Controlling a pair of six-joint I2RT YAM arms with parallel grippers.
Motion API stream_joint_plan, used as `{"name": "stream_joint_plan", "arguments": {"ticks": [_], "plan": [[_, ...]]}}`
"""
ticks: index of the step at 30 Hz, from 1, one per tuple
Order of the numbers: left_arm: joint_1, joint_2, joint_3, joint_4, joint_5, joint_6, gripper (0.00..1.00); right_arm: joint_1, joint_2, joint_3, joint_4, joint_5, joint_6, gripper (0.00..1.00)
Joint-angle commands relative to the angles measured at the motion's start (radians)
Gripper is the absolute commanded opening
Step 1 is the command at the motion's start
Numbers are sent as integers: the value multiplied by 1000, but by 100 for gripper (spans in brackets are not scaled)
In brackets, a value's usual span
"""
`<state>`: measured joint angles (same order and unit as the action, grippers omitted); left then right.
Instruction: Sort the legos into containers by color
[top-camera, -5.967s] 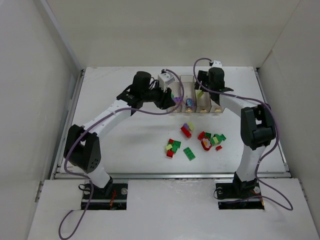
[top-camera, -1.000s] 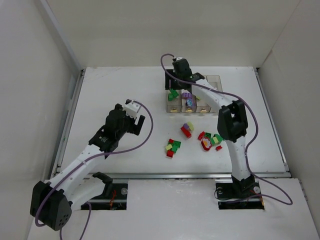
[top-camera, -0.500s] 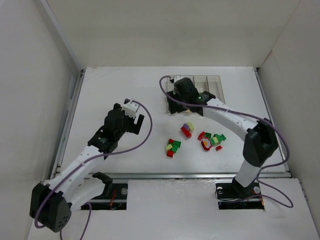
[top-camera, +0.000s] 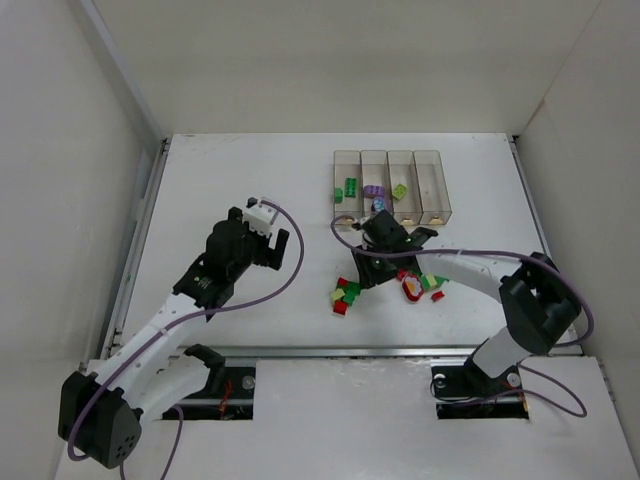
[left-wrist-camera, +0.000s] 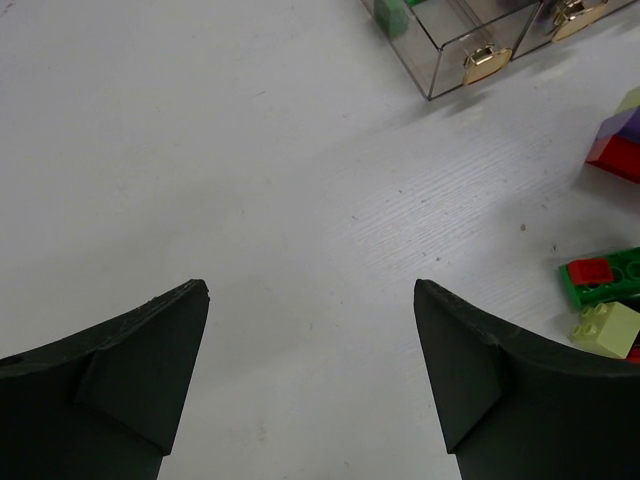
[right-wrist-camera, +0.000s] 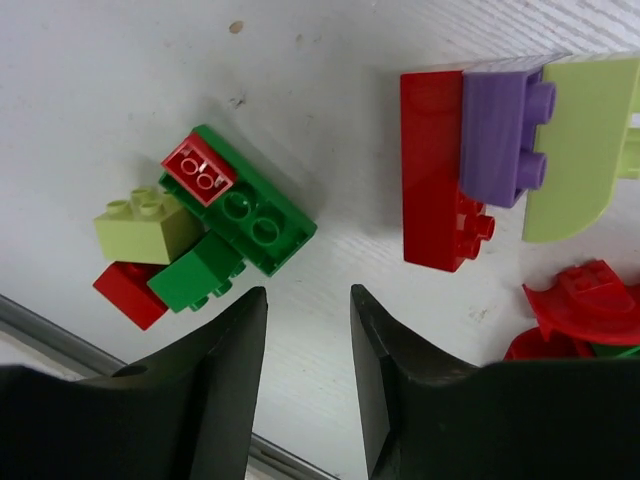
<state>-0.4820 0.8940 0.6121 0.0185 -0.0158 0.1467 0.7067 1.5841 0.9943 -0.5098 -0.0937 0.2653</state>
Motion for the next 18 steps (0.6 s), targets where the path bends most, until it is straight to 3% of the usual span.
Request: {"name": "stream_joint_plan", "arguments": {"ticks": [1, 4, 5, 6, 7, 18], "plan": [[3, -23, -11, 38, 25, -25, 81, 27, -42, -25, 14, 32, 17, 44], [3, -23, -11, 38, 34, -35, 81, 60, -10, -37, 14, 55, 17, 46], [3, -23, -11, 38, 34, -35, 81, 69, 3, -37, 14, 55, 17, 49], [3, -23, -11, 38, 34, -35, 81, 88, 19, -23, 14, 77, 17, 60], [3, -23, -11, 38, 34, -35, 81, 97, 36, -2, 5, 92, 17, 61], [22, -13, 9, 47, 34, -44, 81, 129, 197, 128, -12, 184, -34, 70]]}}
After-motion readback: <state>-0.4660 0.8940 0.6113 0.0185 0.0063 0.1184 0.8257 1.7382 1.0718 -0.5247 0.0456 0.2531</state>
